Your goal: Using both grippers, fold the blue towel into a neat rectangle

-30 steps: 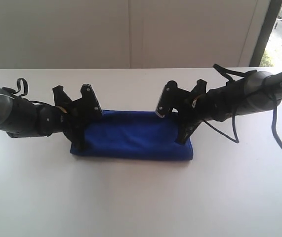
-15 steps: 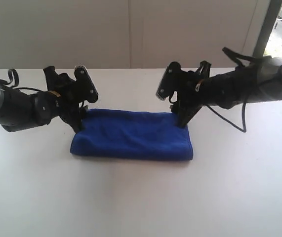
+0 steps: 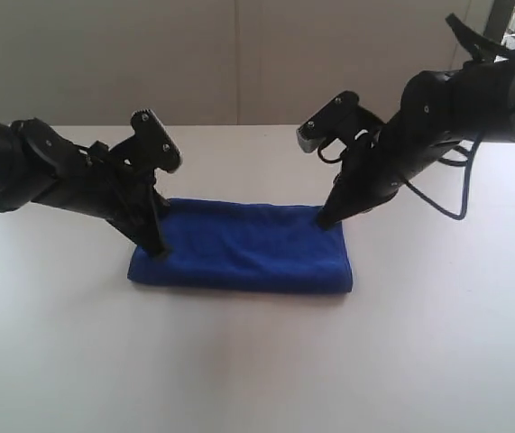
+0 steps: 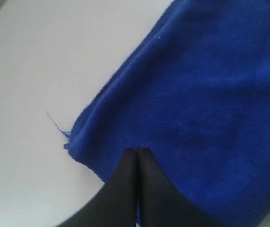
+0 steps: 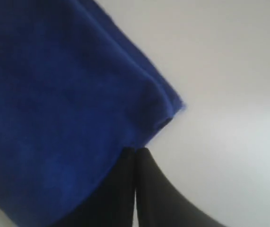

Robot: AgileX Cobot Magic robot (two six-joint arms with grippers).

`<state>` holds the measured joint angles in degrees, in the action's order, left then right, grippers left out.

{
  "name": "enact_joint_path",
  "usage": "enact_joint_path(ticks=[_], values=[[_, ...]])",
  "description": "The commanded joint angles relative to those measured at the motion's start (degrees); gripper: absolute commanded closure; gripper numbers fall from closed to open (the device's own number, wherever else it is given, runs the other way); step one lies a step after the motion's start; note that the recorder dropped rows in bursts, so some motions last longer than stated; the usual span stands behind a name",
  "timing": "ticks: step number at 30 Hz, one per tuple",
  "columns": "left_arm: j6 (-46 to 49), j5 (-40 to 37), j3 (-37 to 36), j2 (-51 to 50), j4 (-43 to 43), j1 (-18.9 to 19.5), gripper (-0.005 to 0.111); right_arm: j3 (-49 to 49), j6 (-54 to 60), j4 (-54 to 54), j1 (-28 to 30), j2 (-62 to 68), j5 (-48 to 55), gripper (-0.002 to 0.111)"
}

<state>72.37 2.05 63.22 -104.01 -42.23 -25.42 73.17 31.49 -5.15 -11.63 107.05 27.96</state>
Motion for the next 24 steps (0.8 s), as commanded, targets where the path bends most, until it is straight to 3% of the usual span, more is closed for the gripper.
enact_joint_path(ticks=[1,18,24], values=[[-0.3,-3.3,2.6,-4.5,-0.4,0.0,0.107,4.3,10.9,-13.9,0.3,5.3,6.4,0.108],[0.9,-15.0,4.8,-9.7,1.3,0.1,0.107,5.6,10.8,-7.7,0.3,12.5,19.4,0.108],[-2.4,-19.7,4.8,-9.3,6.9,0.1,0.107,5.6,10.5,-6.4,0.3,12.4,21.6,0.108]])
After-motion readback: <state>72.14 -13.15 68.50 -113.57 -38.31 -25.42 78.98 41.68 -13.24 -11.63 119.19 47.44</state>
